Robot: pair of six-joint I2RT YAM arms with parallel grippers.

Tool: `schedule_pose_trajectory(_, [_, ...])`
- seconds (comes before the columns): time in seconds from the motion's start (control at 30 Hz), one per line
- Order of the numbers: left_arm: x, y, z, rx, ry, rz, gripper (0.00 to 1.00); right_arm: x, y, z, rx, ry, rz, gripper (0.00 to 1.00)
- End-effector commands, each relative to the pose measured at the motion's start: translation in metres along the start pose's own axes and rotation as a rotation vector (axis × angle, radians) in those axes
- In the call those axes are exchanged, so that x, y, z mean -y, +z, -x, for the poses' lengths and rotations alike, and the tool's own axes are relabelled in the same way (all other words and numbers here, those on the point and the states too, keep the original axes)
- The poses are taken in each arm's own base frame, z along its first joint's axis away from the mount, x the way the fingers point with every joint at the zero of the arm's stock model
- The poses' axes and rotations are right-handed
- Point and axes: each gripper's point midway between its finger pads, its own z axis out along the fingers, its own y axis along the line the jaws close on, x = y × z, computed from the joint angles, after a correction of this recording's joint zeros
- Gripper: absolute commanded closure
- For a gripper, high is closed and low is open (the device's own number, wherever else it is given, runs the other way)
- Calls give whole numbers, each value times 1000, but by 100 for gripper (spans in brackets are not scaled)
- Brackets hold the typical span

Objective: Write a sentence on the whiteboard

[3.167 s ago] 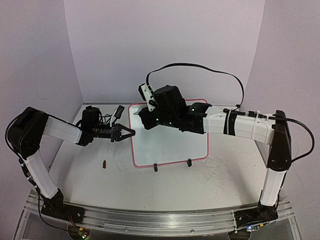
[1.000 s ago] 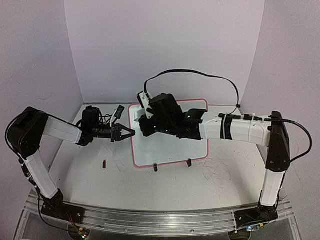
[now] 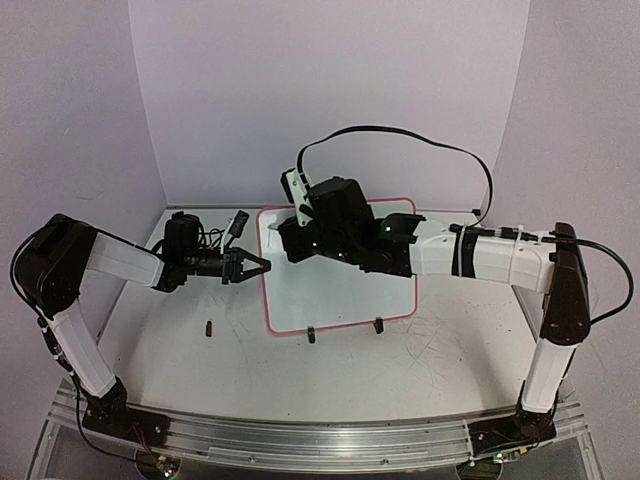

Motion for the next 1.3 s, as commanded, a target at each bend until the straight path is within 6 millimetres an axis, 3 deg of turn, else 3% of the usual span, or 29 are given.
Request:
schedule_pose_trajectory(0.0, [1,4,-2,-4,21,13,100,4,-2,15,37,17,-17,100])
schedule_pose_trajectory(0.7, [1,5,-2,-5,24,11,100,1,12,7,3,11,-4,100])
schedule_pose_trajectory(1.27, [2,5,0,-3,25,8,100,9,12,1,-9,12,-49,100])
